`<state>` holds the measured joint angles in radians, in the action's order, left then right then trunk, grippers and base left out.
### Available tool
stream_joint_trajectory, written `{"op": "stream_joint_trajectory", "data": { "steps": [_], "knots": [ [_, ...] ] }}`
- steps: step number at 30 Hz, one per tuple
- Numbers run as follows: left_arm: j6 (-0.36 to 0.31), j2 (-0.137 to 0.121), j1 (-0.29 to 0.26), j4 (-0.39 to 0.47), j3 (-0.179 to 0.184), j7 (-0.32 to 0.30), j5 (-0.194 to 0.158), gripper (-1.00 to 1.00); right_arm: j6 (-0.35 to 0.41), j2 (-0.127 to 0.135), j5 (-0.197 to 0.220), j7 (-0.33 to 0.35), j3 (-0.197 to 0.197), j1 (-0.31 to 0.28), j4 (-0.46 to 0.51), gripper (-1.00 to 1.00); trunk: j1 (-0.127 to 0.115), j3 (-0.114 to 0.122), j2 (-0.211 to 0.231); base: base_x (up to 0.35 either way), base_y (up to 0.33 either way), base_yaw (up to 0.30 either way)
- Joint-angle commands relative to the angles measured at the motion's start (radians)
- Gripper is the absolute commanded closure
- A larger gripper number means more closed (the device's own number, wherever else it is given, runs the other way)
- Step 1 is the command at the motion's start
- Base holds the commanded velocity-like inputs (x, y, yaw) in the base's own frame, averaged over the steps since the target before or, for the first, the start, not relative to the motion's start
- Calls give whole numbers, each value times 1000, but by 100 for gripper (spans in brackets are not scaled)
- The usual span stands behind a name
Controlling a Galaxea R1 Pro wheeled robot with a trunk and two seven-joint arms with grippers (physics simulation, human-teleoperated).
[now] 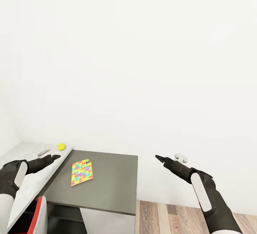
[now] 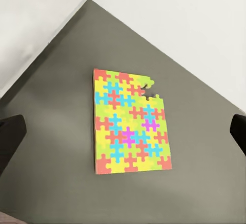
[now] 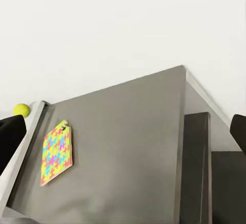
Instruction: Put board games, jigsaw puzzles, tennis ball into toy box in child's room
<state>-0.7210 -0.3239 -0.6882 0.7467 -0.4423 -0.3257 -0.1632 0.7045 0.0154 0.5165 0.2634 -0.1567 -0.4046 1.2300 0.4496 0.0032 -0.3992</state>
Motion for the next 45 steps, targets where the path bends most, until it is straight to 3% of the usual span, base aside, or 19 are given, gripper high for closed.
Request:
{"op": "stream_joint_trajectory", "data": {
  "steps": [1, 8, 19, 33, 38, 45],
  "knots": [
    [-6, 4, -1, 0, -3, 4, -5, -100, 5, 0, -1, 4, -2, 0, 0, -100, 0, -1, -1, 0, 0, 13],
    [19, 36, -1, 0, 7, 19, -2, -100, 6, 0, 3, 4, -5, 0, -1, -100, 0, -7, -1, 0, 0, 4],
    [78, 51, -1, -2, 122, 22, -2, -100, 6, 1, 10, 5, -6, 0, -6, -100, 0, -21, -1, 0, 0, -26],
    [86, 55, -3, -2, 133, 31, -2, -100, 7, 5, 14, 8, -15, 0, -3, -100, 0, -29, -1, 0, 0, -47],
    [106, 69, -7, -3, 134, 108, 0, -100, 7, 4, 14, 7, -16, 0, -7, -100, 0, -34, -1, 0, 0, -1],
    [223, 93, -8, -8, 134, 229, 0, -100, 7, 5, 14, 8, -16, 0, -10, -100, 0, -44, -1, 0, 0, 0]
  ]
}}
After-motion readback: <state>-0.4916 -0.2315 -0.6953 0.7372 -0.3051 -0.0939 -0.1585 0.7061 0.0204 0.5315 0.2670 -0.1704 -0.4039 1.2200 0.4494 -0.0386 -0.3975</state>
